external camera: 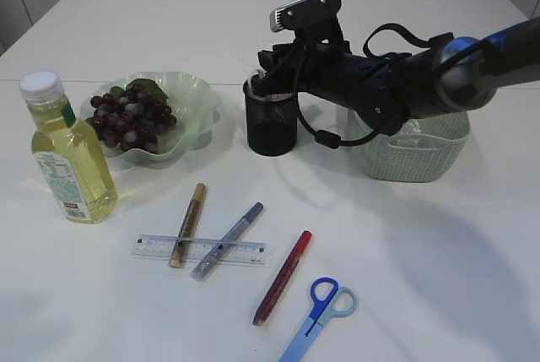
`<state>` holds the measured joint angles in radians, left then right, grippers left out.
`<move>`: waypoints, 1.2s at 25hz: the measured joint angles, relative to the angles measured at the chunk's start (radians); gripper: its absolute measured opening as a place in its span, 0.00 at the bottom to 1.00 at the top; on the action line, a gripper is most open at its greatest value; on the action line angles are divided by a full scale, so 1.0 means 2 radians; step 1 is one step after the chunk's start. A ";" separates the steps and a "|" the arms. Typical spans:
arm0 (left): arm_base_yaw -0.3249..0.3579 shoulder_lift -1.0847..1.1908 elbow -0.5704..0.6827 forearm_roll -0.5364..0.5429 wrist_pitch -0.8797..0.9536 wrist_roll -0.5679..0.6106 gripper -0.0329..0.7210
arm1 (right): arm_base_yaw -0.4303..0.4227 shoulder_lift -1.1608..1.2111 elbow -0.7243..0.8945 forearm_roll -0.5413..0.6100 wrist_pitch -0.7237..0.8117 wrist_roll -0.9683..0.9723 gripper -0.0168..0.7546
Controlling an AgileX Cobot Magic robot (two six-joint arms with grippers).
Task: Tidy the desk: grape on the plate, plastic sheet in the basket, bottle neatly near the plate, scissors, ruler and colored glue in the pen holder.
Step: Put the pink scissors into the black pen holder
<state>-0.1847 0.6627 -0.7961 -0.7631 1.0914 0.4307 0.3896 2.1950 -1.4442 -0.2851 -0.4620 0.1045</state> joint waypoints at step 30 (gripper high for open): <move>0.000 -0.001 0.000 0.000 -0.001 0.000 0.62 | 0.000 -0.167 0.000 0.025 0.376 0.112 0.32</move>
<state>-0.1847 0.6611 -0.7961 -0.7631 1.0894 0.4307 0.3896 1.8619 -1.4442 -0.2343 0.2897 0.3276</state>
